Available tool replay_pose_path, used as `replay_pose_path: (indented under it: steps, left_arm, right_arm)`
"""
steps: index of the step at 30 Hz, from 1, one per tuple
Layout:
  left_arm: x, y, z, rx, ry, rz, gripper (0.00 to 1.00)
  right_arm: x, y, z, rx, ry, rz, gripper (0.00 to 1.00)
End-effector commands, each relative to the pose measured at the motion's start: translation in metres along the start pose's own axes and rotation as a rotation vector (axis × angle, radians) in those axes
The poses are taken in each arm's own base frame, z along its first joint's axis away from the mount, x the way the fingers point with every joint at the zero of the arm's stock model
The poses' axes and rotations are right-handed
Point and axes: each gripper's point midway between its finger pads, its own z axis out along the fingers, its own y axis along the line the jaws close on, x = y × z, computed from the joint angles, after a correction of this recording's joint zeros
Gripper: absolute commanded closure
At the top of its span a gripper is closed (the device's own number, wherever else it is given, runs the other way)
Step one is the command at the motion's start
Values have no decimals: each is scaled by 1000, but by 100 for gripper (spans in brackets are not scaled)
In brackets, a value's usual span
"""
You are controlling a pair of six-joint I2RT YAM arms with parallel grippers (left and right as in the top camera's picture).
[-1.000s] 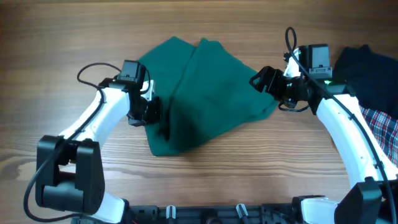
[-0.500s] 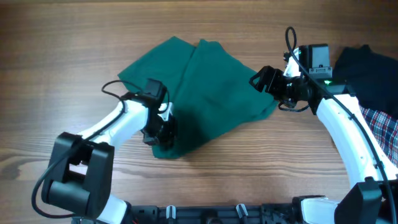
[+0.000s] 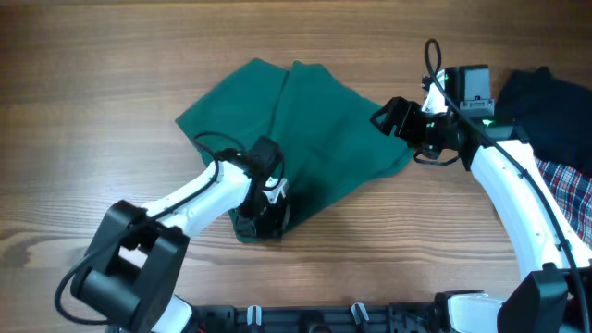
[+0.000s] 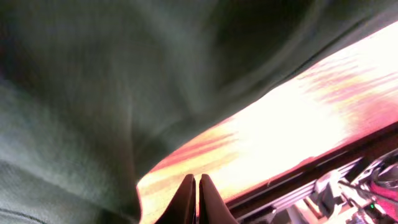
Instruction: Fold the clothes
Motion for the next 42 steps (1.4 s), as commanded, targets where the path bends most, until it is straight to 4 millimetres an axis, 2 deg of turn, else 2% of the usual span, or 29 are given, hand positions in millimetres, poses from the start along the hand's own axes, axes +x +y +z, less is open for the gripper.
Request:
replay_pose_path:
  steps: [1,3,4,6,7,8,11,12,13,15,16,17,19,20,22,25,27,28,32,38,42]
  left_arm:
    - [-34,-17,-39,-6,-244,93,96]
    - [-54,-15,-57,-53,-383,118,93]
    - [-70,-15,-69,-83,-477,132,80]
    - [-93,-11,-85,-118,-593,130,66]
    - [-100,-8,-91,-128,-631,123,55]
    - [-110,-3,-100,-140,-677,111,50]
    - [-132,11,-124,-157,-792,65,47]
    - [-139,19,-133,-157,-829,41,45]
    - [-144,26,-141,-155,-856,18,36]
    - [-151,45,-155,-158,-894,-37,33]
    - [-152,52,-158,-162,-902,-56,28]
    - [-153,60,-161,-165,-909,-76,23]
    - [-154,79,-170,-182,-926,-130,22]
    - [-154,85,-173,-185,-931,-147,21]
    - [-154,98,-178,-194,-943,-184,15]
    - [-153,118,-187,-228,-962,-239,13]
    - [-151,131,-191,-239,-971,-274,4]
    - [-151,136,-193,-245,-974,-289,0]
    - [-150,155,-193,-263,-967,-339,0]
    - [-150,158,-191,-261,-961,-344,0]
    - [-150,157,-191,-258,-960,-343,0]
  right_arm:
    - [-8,14,0,-71,-24,-46,9]
    - [-13,23,0,-106,-46,-69,7]
    - [-17,30,0,-123,-66,-88,6]
    - [-20,42,1,-153,-89,-117,5]
    - [-21,48,1,-169,-96,-134,4]
    - [-20,57,3,-186,-104,-150,4]
    - [-15,76,12,-221,-100,-196,5]
    - [-12,82,18,-223,-90,-205,9]
    - [-10,86,24,-219,-78,-218,16]
    - [-8,99,40,-221,-45,-251,42]
    - [-10,103,46,-219,-38,-257,57]
    - [-13,108,54,-216,-30,-262,67]
    - [-21,117,71,-200,-13,-272,90]
    - [-25,119,77,-190,-8,-278,96]
    - [-35,125,91,-166,-4,-283,96]
    - [-50,139,109,-160,-10,-293,96]
    - [-58,152,121,-173,-11,-303,96]
    - [-59,158,127,-179,-9,-305,96]
    - [-57,174,150,-182,12,-314,96]
    - [-55,167,167,-136,12,-311,95]
    - [-45,153,190,-108,53,-301,96]
